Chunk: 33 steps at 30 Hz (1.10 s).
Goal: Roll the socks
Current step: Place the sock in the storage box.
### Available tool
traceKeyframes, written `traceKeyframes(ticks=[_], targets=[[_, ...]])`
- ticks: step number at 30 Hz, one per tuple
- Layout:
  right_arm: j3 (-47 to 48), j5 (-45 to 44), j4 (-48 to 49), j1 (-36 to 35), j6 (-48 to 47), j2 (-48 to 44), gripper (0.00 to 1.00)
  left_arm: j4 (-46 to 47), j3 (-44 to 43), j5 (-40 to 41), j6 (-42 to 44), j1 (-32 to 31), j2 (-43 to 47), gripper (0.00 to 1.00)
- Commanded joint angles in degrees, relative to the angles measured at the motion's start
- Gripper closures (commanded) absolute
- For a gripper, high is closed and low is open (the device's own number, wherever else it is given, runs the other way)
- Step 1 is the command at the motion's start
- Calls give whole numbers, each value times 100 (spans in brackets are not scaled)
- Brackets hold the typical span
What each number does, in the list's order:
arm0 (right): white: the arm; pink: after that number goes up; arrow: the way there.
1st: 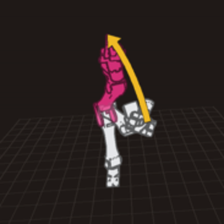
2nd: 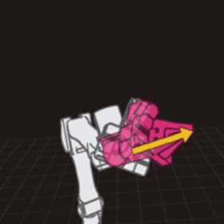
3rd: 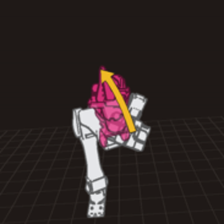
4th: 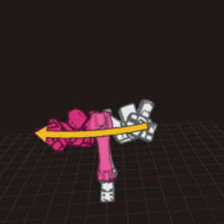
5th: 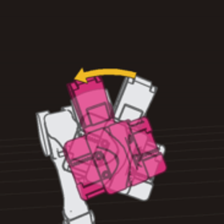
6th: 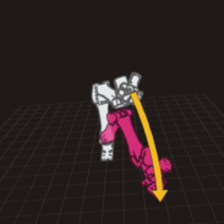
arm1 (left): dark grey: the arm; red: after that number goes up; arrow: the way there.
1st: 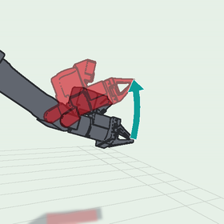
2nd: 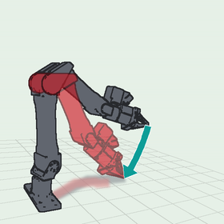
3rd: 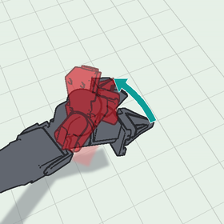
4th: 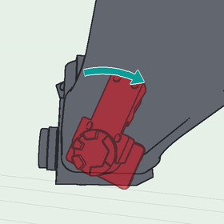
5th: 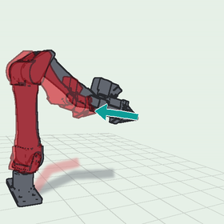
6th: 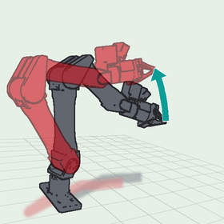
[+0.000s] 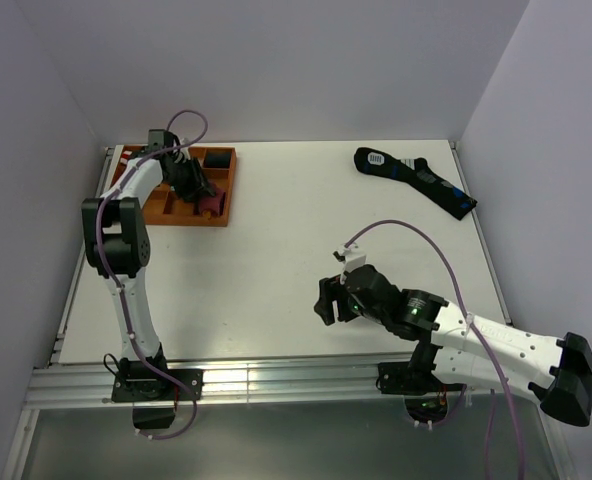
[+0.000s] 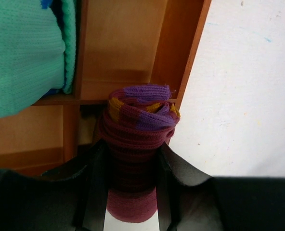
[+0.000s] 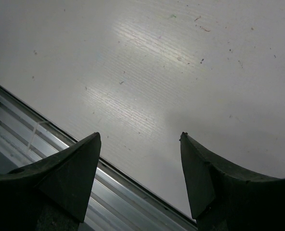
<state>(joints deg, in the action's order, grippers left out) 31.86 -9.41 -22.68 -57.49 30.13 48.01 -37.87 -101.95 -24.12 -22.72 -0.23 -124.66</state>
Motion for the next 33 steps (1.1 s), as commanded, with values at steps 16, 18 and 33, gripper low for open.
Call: traceKeyframes(ticks=[16,18,33], targets=[[110,97,325,45,-77,121,27,-608,-527,2130,277,-408,-462,100],[93,106,334,54,-69,121,27,-669,-571,2332,277,-460,-550,100],[40,150,369,54,-60,77,27,-309,-352,3325,102,-768,-638,100]])
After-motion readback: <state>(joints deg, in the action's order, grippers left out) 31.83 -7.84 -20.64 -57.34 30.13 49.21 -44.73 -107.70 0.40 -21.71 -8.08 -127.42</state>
